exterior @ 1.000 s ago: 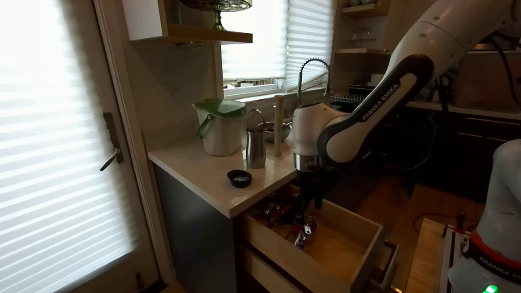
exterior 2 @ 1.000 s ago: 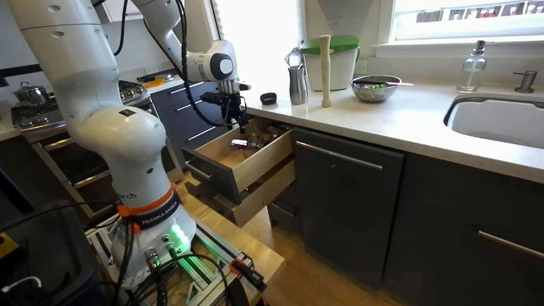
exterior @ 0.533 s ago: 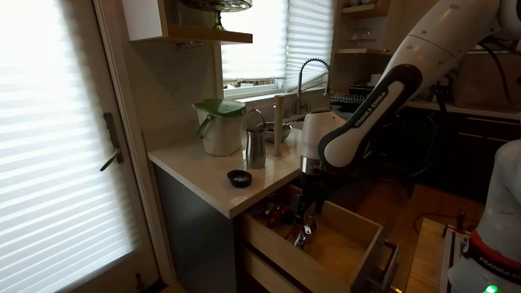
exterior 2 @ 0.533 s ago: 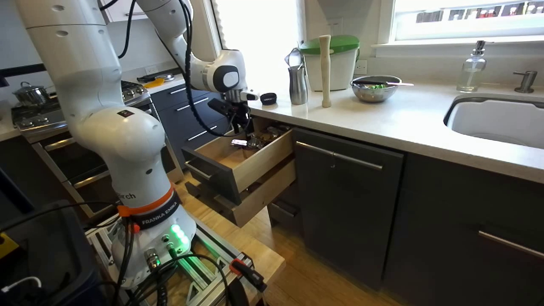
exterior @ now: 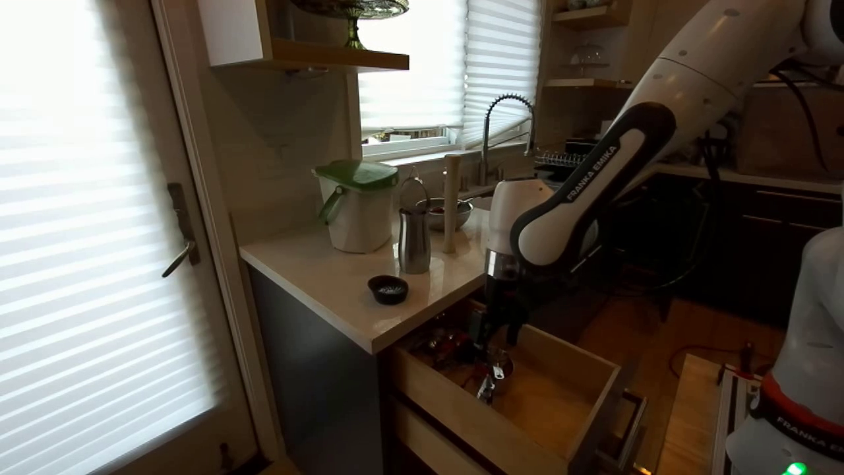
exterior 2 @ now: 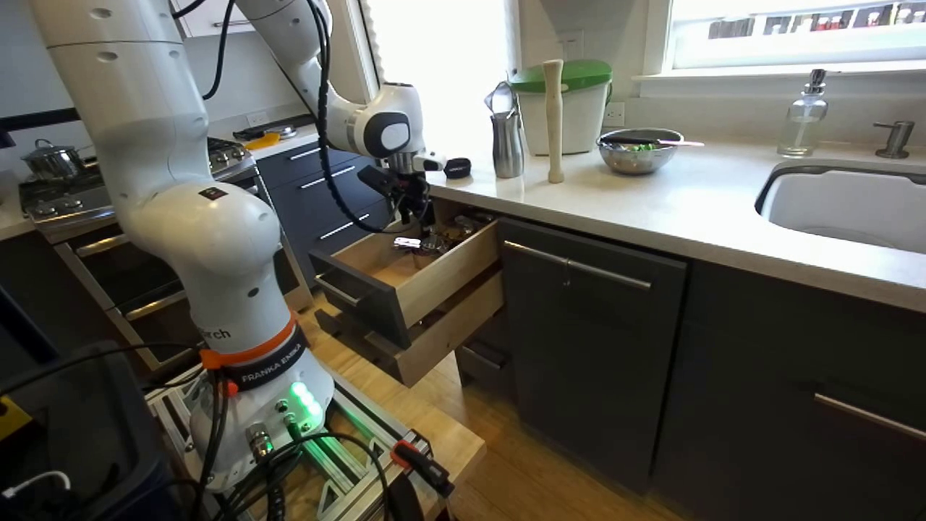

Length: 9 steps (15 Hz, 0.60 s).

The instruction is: Open the top far left drawer, pick up the silver measuring spoon with everything in it and put it on the kitchen counter

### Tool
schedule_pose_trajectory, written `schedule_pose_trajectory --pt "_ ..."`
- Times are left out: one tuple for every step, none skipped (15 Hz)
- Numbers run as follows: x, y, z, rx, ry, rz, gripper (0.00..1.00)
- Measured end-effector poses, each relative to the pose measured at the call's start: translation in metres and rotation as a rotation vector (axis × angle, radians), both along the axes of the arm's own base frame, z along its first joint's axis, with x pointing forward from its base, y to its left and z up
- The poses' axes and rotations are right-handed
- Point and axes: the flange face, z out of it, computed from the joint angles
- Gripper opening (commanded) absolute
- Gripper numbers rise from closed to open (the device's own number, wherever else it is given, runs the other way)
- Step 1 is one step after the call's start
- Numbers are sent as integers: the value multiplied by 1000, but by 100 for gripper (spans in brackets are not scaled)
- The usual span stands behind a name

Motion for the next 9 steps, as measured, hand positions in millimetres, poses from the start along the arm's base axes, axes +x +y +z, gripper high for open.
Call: schedule_pose_trajectory --pt "1 -2 -2 5 4 -4 100" --pt "3 -4 -5 6 8 -8 100" --pt "6 -5 -8 7 13 -12 100" --pt "8 -5 -11 7 18 -16 100" --pt "12 -6 -14 8 20 -18 100" --pt "16 -5 -16 9 21 -20 100" --pt "19 -5 -17 10 21 -21 100" --pt "23 -4 -19 12 22 -21 82" --pt "26 -3 -22 13 26 -22 73"
